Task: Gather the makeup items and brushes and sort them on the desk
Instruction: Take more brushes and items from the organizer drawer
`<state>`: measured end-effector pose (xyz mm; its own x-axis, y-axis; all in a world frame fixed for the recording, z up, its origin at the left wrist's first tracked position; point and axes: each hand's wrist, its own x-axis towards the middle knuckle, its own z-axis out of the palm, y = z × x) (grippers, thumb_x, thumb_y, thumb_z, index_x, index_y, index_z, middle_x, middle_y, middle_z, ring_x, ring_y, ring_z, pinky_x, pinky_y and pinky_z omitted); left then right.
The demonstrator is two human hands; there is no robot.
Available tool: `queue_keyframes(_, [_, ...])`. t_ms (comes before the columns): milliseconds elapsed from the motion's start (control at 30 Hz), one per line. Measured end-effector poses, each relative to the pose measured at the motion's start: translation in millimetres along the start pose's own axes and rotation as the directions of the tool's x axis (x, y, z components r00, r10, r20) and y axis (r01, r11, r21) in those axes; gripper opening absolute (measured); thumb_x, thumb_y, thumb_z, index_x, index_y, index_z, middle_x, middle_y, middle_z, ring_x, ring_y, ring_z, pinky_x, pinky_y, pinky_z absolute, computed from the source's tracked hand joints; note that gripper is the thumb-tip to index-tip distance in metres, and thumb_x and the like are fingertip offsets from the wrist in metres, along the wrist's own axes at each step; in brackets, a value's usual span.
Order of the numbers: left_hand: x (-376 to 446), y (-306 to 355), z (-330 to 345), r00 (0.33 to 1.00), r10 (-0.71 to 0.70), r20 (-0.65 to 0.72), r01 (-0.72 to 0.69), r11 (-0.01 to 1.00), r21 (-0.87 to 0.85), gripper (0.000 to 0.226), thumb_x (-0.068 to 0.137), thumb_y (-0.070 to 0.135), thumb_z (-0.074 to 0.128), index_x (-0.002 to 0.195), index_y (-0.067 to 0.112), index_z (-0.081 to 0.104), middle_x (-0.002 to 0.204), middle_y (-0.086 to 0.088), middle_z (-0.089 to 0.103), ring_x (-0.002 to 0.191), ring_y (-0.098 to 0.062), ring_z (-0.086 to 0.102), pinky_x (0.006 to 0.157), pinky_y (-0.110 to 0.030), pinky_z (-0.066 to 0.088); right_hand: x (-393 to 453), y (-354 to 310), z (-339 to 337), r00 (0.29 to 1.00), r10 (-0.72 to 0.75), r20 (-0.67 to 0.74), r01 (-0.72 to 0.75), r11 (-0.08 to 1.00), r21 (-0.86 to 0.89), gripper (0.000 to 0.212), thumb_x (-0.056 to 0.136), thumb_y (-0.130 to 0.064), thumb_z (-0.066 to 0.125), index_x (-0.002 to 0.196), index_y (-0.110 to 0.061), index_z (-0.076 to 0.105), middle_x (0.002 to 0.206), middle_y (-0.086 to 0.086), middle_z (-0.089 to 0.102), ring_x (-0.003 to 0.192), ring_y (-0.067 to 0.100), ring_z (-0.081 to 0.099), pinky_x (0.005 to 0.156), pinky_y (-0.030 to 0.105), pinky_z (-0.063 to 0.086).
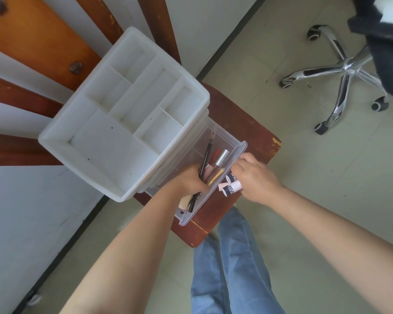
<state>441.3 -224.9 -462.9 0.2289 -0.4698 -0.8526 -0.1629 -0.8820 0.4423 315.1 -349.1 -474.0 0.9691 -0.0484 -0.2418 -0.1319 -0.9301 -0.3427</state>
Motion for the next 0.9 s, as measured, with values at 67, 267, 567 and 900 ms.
queue_keyframes(67, [1, 1, 0, 1.0, 0.009, 0.028, -0.009, 1.0, -0.016, 0.021, 0.075, -0.002, 0.062, 0.074, 0.01, 0.045, 0.067, -0.004, 0.046, 0.056, -0.012, 0.046, 0.055, -0.026, 0.044, -1, 1, 1, 1.0, -0.007, -0.012, 0.007, 1.0, -0.005, 0.048, 0.017, 0.006, 0.078, 0.056, -0.008, 0.055, 0.059, 0.004, 0.061, 0.064, 0.026, 0.064, 0.037, 0.021, 0.046])
queue_keyframes(267, [-9, -5, -3, 0.997, 0.073, -0.02, -0.075, 0.991, -0.113, 0.022, 0.075, -0.002, 0.062, 0.092, 0.0, 0.049, 0.063, -0.009, 0.049, 0.048, -0.02, 0.051, 0.057, -0.04, 0.053, -5, 0, 0, 0.998, -0.047, 0.039, 0.049, 0.998, -0.045, 0.051, 0.012, 0.001, 0.08, 0.055, -0.012, 0.055, 0.06, 0.001, 0.061, 0.062, 0.022, 0.064, 0.038, 0.021, 0.045])
queue_keyframes(567, [-89, -21, -17, 0.993, 0.018, -0.116, -0.027, 0.997, -0.075, 0.019, 0.071, 0.002, 0.065, 0.076, 0.009, 0.048, 0.058, -0.002, 0.051, 0.05, -0.019, 0.053, 0.059, -0.037, 0.053, 5, -30, -20, 0.921, 0.022, 0.39, 0.005, 0.998, -0.066, 0.035, 0.074, 0.007, 0.052, 0.107, -0.002, 0.055, 0.119, 0.011, 0.054, 0.121, 0.024, 0.038, 0.086, 0.033, 0.043])
queue_keyframes(900, [-172, -72, -5, 0.935, -0.235, -0.268, 0.139, 0.933, -0.333, 0.028, 0.07, -0.001, 0.064, 0.065, 0.015, 0.041, 0.061, 0.0, 0.048, 0.043, -0.009, 0.051, 0.047, -0.021, 0.047, 86, -94, -31, 0.914, -0.093, 0.395, 0.177, 0.967, -0.181, 0.042, 0.082, -0.004, 0.054, 0.123, -0.005, 0.046, 0.129, 0.013, 0.048, 0.127, 0.028, 0.036, 0.089, 0.038, 0.044])
